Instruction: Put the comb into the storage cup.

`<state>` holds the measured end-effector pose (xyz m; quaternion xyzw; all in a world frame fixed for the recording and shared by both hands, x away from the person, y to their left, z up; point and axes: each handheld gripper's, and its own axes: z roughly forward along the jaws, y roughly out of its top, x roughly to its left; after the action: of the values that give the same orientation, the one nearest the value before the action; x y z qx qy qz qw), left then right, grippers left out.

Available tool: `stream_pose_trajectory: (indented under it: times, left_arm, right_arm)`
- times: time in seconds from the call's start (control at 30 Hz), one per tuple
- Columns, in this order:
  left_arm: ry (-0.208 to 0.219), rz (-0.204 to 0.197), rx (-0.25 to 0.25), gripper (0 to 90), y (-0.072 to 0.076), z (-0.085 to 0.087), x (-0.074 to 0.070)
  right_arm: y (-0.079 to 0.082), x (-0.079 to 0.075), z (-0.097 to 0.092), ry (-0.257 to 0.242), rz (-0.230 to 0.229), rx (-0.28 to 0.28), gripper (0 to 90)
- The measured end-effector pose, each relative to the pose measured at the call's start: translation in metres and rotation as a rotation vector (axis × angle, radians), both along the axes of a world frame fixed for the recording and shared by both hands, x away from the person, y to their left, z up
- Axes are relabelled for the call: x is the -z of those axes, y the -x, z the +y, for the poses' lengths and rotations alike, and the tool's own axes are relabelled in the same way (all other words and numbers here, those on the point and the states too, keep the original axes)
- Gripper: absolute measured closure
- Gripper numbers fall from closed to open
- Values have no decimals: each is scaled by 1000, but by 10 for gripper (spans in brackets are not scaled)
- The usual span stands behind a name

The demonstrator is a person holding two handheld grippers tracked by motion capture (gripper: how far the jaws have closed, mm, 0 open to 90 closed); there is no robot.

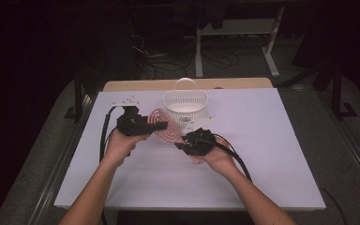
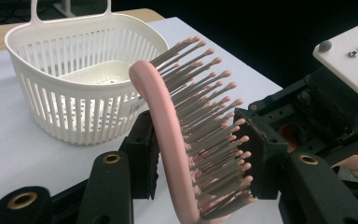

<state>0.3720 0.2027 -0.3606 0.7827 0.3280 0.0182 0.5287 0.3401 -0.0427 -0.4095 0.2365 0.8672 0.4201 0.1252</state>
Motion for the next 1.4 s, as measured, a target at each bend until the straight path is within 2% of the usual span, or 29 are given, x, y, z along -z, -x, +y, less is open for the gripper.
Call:
stream_pose_trajectory:
  times: [0.27,0.67,1.0,1.17,1.4]
  left_arm:
    - [6,-20,1,573,2,-1,-3]
    - [30,-44,24,643,5,-2,-7]
    - [36,-66,16,649,7,-3,-10]
    - [34,-79,6,651,8,-2,-10]
    - [37,-88,-5,651,8,1,-12]
  right_arm:
    - [0,1,3,-2,-13,3,683]
    - [0,3,5,-18,-2,-1,682]
    - [-3,3,4,-38,7,2,665]
    - [-3,2,3,-48,8,11,628]
    - [-5,1,0,-68,14,26,512]
